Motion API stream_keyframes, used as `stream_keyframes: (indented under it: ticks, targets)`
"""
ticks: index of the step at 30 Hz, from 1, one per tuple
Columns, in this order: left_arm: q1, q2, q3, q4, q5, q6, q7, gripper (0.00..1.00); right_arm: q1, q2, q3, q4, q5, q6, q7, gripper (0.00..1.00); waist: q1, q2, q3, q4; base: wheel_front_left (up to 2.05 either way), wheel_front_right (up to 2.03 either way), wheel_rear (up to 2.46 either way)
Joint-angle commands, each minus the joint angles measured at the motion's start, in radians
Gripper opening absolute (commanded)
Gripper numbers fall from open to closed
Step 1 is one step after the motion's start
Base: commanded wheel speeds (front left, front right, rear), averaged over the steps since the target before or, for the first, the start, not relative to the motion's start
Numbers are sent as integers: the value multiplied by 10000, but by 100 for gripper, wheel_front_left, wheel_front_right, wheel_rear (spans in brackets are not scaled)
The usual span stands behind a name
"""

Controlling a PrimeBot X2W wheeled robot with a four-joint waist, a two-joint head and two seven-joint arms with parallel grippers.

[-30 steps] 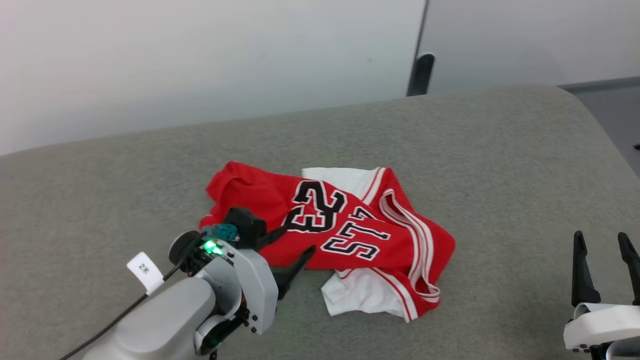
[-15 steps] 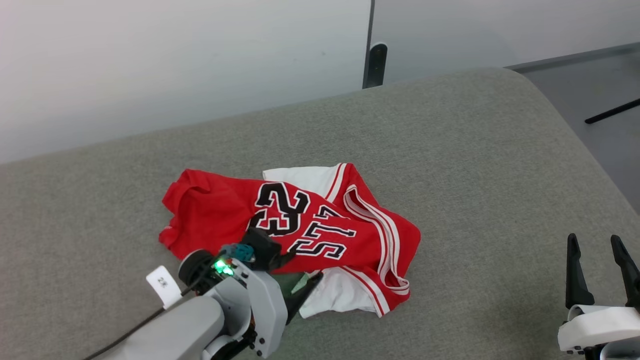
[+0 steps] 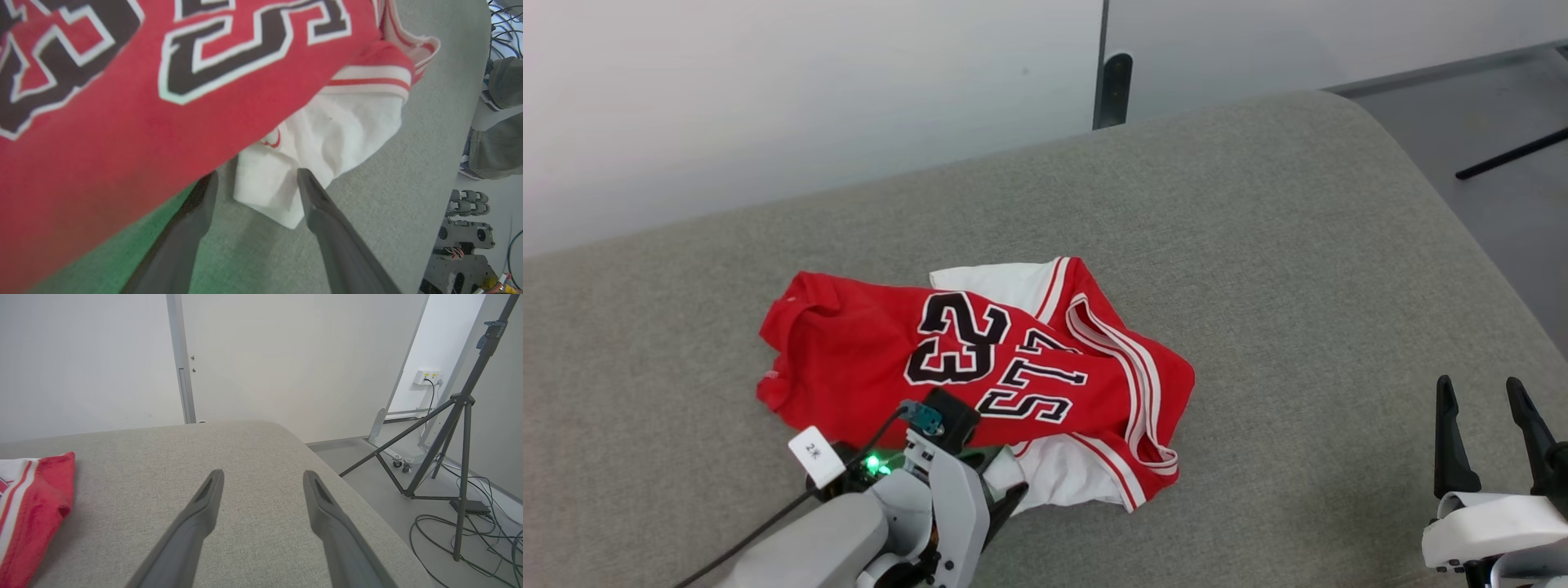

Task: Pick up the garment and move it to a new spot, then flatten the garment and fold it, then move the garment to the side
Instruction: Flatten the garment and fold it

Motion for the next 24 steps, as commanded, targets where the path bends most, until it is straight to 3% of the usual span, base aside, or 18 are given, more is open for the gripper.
stream_keyframes:
  ticks: [1,10,11,12,14,16,24]
  targets:
    - [133,-58,32,76,-174,31,117,100,-45,7,-5,21,67,38,-43,100,1,-1,66,-69,0,0,0]
    - [70,-267,75,893,-990,-191,1192,100,-147,70,12,57,73,36,-108,100,1,-1,279,-219,0,0,0]
    - [60,-304,50,958,-1015,-203,1296,96,-154,74,20,70,75,36,-101,100,1,-1,290,-232,0,0,0]
    - [63,-342,66,1048,-1105,-229,1385,84,-158,78,24,79,77,38,-108,100,1,-1,299,-239,0,0,0]
    - [63,-417,-1,1182,-1244,-292,1687,33,-165,83,22,97,83,36,-123,100,1,-1,312,-240,0,0,0]
    - [112,-482,3,1308,-1450,-325,1974,0,-192,61,6,137,104,38,-136,100,1,-1,323,-231,0,0,0]
    - [27,-292,-125,1345,-1861,-463,2923,0,-265,-15,-58,277,102,36,-155,100,1,-1,259,-19,0,0,0]
